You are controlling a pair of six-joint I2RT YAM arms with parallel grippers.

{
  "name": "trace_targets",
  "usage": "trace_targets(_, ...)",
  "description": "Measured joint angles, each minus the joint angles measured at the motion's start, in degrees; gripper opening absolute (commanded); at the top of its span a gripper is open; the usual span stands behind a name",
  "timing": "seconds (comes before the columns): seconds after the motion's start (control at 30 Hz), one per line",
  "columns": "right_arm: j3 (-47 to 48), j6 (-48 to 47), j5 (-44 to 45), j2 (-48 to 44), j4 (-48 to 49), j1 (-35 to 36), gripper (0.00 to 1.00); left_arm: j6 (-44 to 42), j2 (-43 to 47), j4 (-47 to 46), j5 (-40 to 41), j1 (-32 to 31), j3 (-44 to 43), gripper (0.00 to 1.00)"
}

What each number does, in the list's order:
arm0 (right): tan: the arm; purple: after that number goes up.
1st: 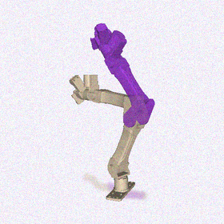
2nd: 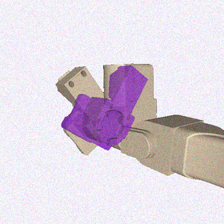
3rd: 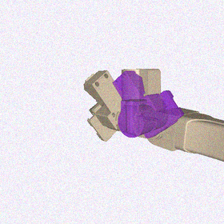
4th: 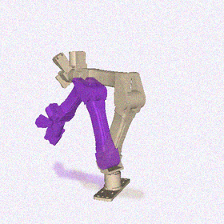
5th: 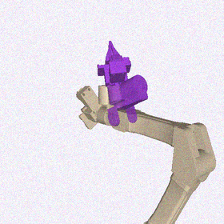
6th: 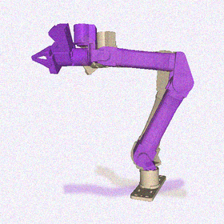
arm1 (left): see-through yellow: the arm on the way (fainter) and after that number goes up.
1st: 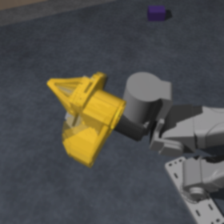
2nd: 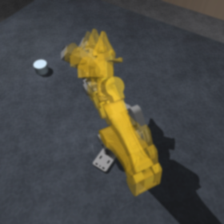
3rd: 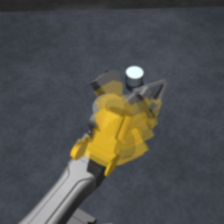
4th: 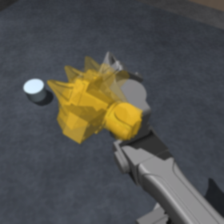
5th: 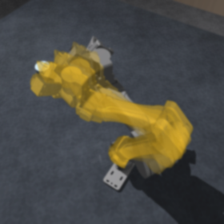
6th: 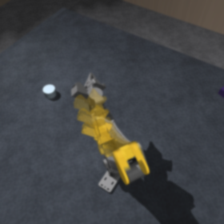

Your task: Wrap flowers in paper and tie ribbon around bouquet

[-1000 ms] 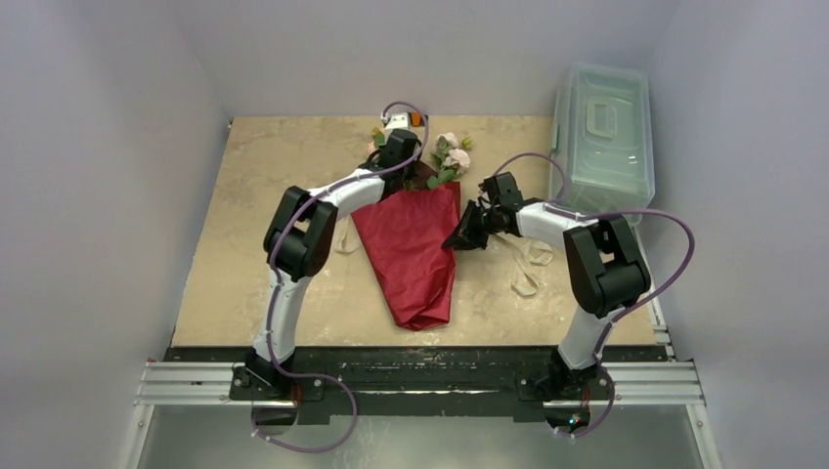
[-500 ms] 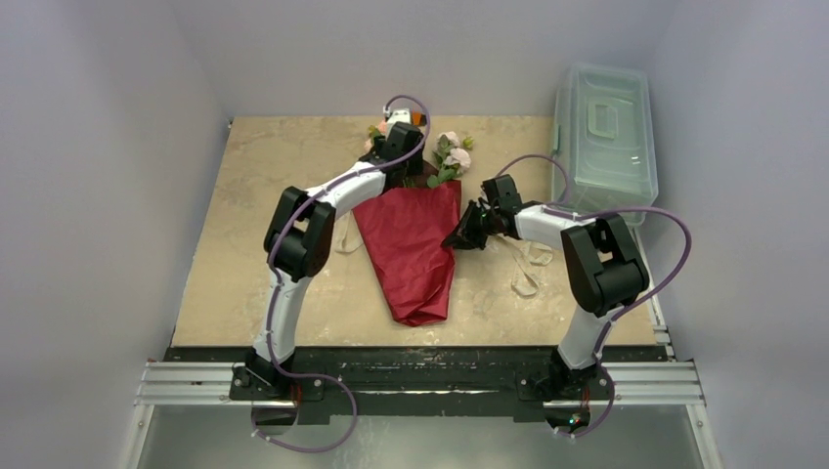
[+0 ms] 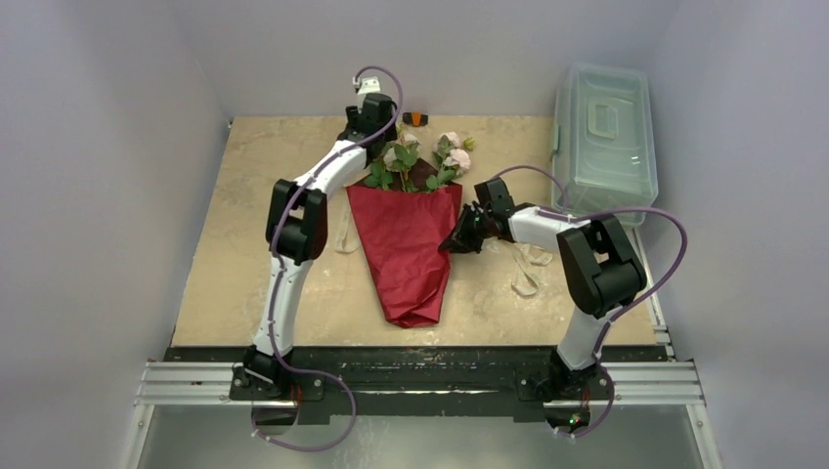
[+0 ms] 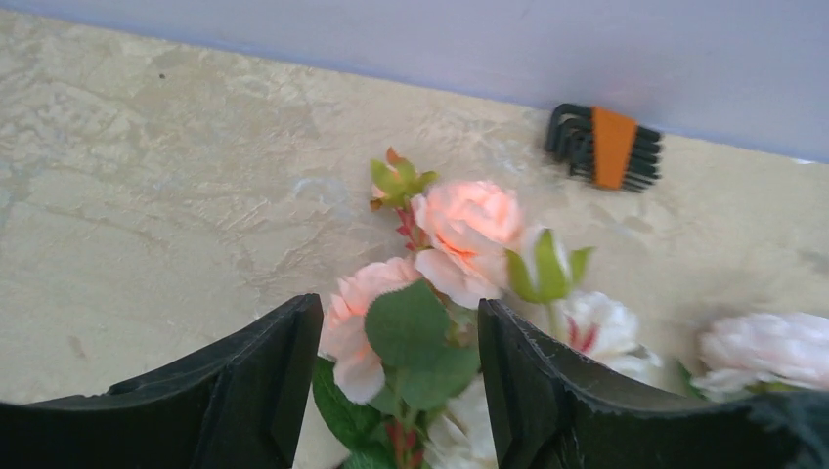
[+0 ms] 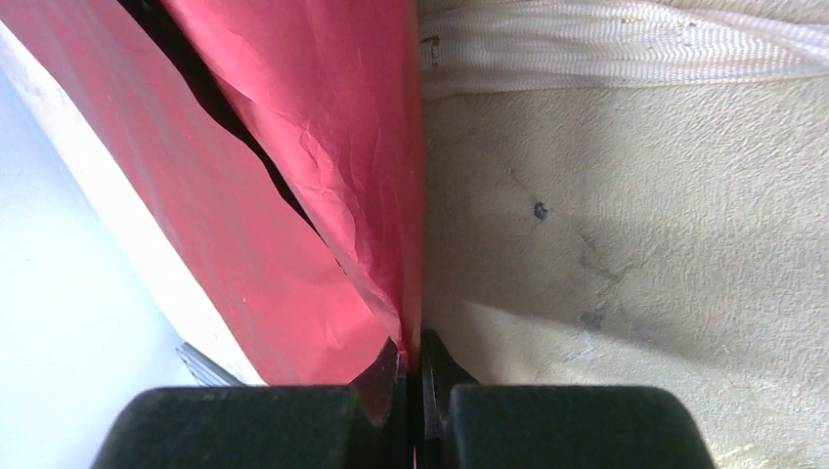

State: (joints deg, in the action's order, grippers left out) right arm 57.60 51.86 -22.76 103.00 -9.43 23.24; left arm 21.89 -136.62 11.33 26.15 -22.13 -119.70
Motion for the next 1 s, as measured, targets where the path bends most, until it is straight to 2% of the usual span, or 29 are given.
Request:
trace_targets(0.1, 0.0, 0.0, 0.9, 0.0, -0.1, 0.3, 0.00, 0.0, -5.5, 0.5, -1.0, 1.8, -3.3, 0.54)
trace_targets(0.2, -0.5, 0.2, 1.1, 0.0, -0.1, 0.4, 0.00, 0.5, -9.9, 1.5, -3.1, 2.9, -5.0, 0.35)
trace_targets(0.3, -1.0, 0.7, 1.3, 0.0, -0.2, 0.4, 0.00, 1.5, -11.3, 0.9, -6.2, 3.4, -5.9, 0.10)
trace_targets(0.4, -1.0, 1.0, 1.6, 0.0, -0.2, 0.4, 0.00, 1.5, -11.1, 0.0, -8.6, 3.4, -5.8, 0.00)
trace_targets(0.6, -0.3, 1.8, 2.3, 0.0, -0.9, 0.5, 0.00, 1.5, -4.1, -2.6, -11.7, 3.5, 5.2, 0.00)
trace_targets(0.73, 2.4, 3.3, 2.4, 0.0, -1.8, 0.5, 0.00, 1.5, 0.7, -2.0, -12.9, 3.5, 9.4, 0.00)
trace_targets(1.0, 8.0, 6.4, 2.8, -0.2, -1.7, 0.5, 0.00, 1.5, 4.8, -1.7, -15.1, 3.5, 9.5, 0.00)
